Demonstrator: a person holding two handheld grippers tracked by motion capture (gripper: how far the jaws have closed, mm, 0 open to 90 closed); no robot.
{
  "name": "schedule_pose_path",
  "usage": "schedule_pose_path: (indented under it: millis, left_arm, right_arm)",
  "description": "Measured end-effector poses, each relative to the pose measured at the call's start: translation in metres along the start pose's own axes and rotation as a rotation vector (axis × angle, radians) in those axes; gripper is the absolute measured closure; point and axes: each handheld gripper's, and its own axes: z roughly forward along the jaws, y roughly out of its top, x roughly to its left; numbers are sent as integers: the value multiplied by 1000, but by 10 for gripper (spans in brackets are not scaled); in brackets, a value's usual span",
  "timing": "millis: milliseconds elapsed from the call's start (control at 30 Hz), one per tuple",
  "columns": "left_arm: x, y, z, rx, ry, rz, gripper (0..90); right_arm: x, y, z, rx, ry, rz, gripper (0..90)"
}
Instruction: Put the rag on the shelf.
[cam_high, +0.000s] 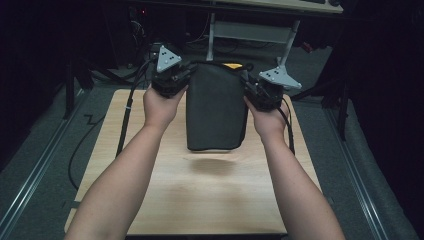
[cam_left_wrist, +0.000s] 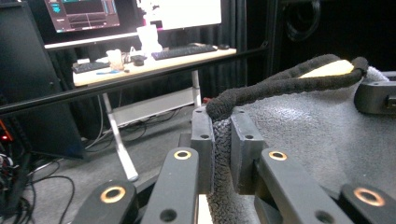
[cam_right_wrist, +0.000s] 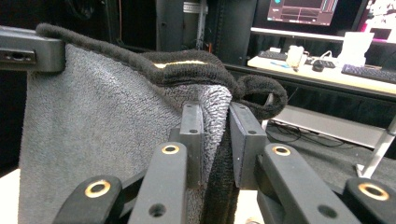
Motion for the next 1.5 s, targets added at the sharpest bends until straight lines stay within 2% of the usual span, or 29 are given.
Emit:
schedule_pose_path:
  millis: [100, 267, 433, 633, 733, 933, 1233, 1500]
  left_arm:
    - [4, -5, 12, 41, 1, 3, 814]
    - [10, -25, 30, 103, -7, -39, 809]
    - [16, -42, 39, 138, -17, -70, 805]
    - [21, -55, 46, 180, -21, -88, 803]
    - [24, -61, 48, 197, -44, -104, 803]
    - [26, -73, 49, 232, -55, -99, 809]
    - [30, -93, 59, 318, -105, -165, 806]
    - [32, -105, 66, 364, -127, -185, 807]
  right_arm:
    - [-3, -3, 10, 32, -11, -4, 774]
    - [-7, -15, 27, 90, -19, -4, 768]
    - [-12, -26, 40, 146, 0, -5, 765]
    - [-13, -34, 49, 179, 7, -18, 756]
    - [-15, -37, 52, 198, 9, -19, 750]
    - [-19, -42, 53, 223, 21, -27, 750]
    - [-24, -57, 60, 289, 38, 9, 738]
    - [-28, -67, 66, 321, 48, 26, 735]
